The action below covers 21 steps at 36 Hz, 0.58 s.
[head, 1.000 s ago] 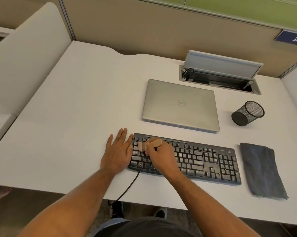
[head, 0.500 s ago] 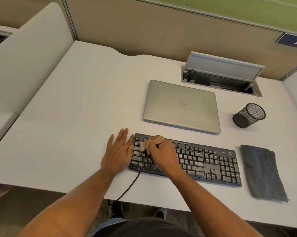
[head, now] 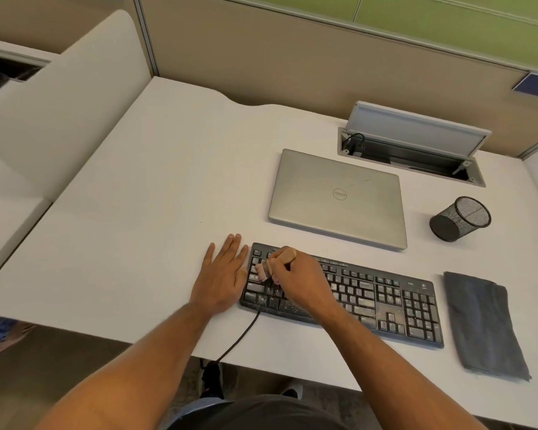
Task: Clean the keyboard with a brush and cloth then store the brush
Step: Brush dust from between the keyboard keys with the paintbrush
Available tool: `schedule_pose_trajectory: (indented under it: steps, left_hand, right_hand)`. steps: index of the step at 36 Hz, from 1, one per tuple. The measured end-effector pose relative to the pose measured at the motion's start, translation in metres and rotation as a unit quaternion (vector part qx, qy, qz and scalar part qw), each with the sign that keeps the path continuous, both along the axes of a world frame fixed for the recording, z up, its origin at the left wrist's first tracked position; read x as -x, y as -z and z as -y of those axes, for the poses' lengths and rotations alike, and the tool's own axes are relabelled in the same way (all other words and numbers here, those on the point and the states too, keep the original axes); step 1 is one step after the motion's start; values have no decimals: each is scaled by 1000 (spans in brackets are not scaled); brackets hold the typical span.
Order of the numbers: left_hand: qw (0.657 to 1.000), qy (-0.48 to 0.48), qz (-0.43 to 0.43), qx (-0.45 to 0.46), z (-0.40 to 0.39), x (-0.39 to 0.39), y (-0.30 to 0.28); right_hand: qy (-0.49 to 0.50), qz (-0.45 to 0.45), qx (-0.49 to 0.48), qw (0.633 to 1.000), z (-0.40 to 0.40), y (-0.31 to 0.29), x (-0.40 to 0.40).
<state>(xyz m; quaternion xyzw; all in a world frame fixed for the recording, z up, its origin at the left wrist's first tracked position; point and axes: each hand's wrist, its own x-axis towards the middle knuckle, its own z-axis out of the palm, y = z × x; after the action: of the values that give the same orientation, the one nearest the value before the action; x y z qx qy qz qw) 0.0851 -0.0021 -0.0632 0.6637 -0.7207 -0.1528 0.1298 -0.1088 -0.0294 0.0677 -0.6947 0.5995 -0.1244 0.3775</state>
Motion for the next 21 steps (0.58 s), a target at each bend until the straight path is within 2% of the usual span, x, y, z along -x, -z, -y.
schedule_pose_trajectory:
  steps: [8,18,21]
  left_hand:
    - [1000,3,17,0,-16,-2,1]
    - [998,6,61,3,-17,-1,1]
    - [998,6,68,3,-17,-1,3]
  right_hand:
    - [-83,36,-16,996,13,-3,-6]
    - [-172,-34,-7,984,19,-5,-12]
    - [-202,-106,7,974,25,-10,-9]
